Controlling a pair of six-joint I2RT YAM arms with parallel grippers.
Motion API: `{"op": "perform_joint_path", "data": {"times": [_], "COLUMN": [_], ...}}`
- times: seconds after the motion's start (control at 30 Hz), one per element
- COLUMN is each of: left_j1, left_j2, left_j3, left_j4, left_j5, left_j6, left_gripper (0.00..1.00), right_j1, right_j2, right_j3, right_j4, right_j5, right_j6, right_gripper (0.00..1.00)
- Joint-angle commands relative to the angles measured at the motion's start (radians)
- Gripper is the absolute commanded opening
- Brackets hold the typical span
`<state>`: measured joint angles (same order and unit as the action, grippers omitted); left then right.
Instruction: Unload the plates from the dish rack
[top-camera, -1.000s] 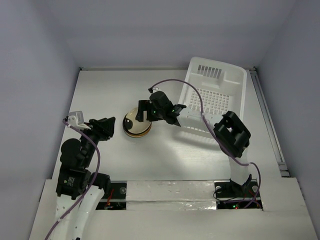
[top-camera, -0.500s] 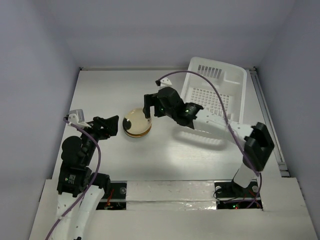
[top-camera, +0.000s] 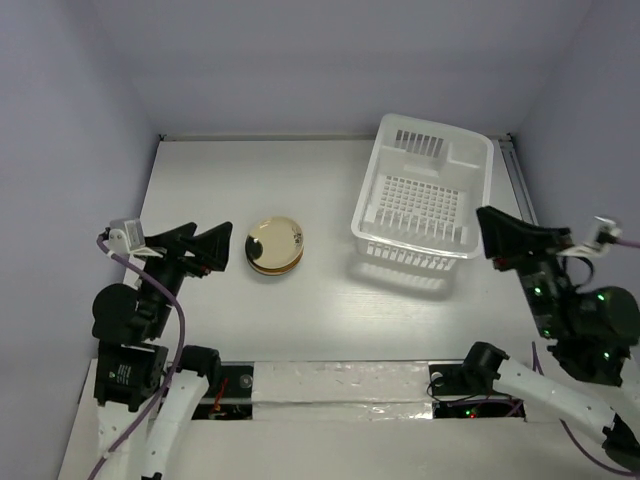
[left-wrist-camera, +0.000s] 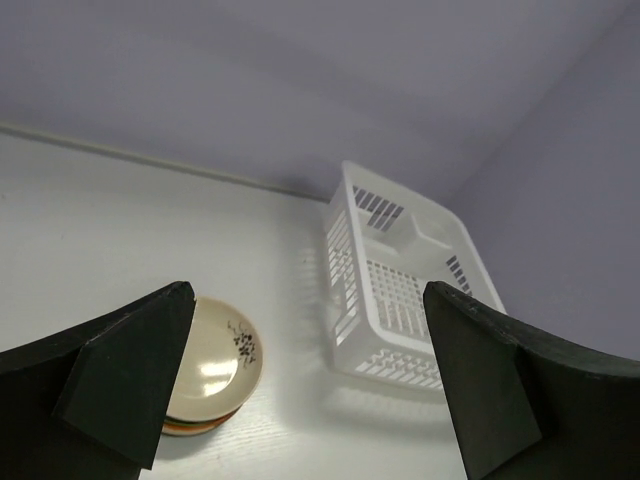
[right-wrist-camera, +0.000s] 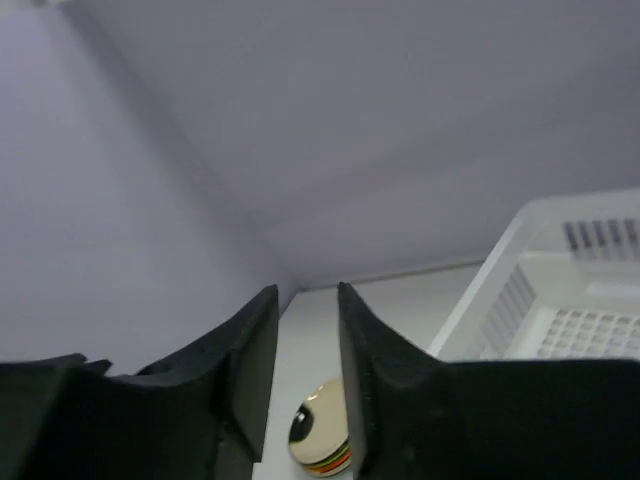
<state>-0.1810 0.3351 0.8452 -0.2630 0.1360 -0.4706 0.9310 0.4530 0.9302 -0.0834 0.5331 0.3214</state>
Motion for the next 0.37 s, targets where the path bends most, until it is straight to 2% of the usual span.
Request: {"op": "perform_joint_path", "data": {"times": [0.0,0.03,0.1,0.2,0.33], "left_j1": [0.005,0.005,0.005,0.005,0.005], "left_j2": [0.039,0.041,0.036,0.012,-0.039], "left_j3": [0.080,0.084,0.088,0.052,-0.029], "left_j4": [0.082,0.093,0.113,0.128,0.173], "left_j5": [0.040,0.051,0.060,0.071,0.094], "left_j6": [-0.004,0.003,0.004,0.004,-0.002], "left_gripper": [0.99,0.99,0.99,0.99,0.99], "right_j1": [0.002,0.002,0.002,0.002,0.002], "right_j2": [-0.156,-0.190,-0.236,-0.266,-0.223], "right_j3": [-0.094,-0.122,-0.143,-0.175,-0.182], "right_j4": [-0.027,-0.032,-0.051,-0.073,-0.073], "right_j5": [0.139,0.183,0.208,0.231,0.216], "right_j6": [-0.012,-0.004,0.014,0.033,0.044], "right_gripper": [0.40,0.72,1.00,1.00,1.00]}}
